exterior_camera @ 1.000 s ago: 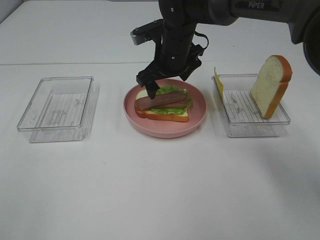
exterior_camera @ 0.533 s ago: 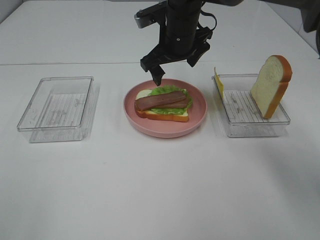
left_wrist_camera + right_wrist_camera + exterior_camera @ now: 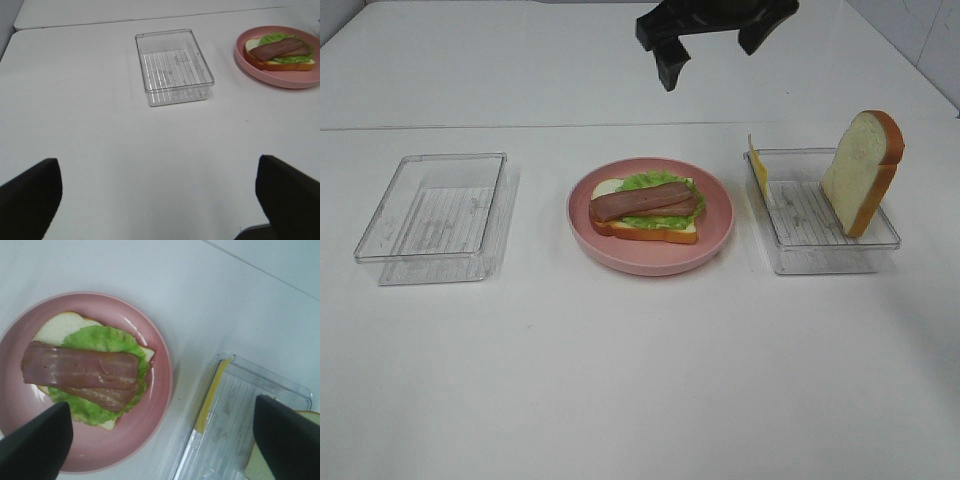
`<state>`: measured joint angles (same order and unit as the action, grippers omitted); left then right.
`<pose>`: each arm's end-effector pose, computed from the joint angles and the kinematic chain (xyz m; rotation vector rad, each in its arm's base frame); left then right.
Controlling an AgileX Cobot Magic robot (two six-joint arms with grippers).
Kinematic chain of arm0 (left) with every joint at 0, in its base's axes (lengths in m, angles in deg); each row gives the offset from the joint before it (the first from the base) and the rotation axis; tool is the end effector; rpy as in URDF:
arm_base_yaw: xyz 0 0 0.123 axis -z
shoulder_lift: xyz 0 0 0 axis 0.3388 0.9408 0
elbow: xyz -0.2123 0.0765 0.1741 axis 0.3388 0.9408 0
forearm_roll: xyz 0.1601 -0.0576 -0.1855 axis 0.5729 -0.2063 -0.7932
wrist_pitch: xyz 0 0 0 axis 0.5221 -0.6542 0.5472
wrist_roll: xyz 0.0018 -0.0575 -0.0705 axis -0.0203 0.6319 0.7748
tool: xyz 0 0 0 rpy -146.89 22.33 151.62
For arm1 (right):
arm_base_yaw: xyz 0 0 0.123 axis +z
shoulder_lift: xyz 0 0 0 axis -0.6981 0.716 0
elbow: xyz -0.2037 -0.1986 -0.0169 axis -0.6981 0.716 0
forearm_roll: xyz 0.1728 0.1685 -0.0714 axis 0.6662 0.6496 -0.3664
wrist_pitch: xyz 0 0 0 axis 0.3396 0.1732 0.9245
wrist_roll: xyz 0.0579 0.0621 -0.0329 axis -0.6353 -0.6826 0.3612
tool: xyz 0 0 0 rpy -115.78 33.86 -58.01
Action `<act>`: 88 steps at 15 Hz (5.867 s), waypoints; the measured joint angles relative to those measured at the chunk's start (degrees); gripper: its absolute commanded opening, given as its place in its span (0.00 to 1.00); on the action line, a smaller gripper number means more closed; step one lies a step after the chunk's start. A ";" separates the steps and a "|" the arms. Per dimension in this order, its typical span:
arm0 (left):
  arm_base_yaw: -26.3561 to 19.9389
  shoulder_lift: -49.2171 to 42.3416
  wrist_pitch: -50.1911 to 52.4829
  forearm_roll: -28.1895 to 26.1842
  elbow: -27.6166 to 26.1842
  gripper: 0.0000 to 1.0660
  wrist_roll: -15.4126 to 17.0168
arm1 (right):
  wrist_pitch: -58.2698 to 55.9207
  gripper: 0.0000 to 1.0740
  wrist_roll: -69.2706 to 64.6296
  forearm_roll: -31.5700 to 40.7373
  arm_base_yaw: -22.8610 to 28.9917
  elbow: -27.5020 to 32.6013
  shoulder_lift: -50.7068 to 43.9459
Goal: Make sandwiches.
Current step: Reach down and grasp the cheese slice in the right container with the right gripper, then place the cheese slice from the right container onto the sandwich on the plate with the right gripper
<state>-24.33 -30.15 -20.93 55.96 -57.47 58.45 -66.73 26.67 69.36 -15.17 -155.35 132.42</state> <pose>-0.0084 -0.0118 0.2823 0.0810 2.0262 -0.0233 0.4214 0.2117 0.2942 -0.6700 2.5281 -0.1410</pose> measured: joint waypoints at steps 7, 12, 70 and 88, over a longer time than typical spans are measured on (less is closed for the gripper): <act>0.00 0.00 0.00 0.00 0.00 0.96 0.00 | -2.12 0.89 0.46 8.71 -11.57 0.00 0.92; 0.00 0.00 0.00 0.00 0.00 0.96 0.00 | -0.80 0.89 1.89 12.83 -11.80 0.00 5.67; 0.00 0.00 0.00 0.00 0.00 0.96 0.00 | -5.39 0.00 0.46 17.30 -10.08 -5.79 8.88; 0.00 0.00 0.00 0.00 0.00 0.96 0.00 | 2.18 0.00 6.47 25.90 1.83 -5.79 14.90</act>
<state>-24.33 -30.15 -20.93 55.96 -57.47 58.45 -64.55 33.15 95.25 -13.34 -161.14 147.31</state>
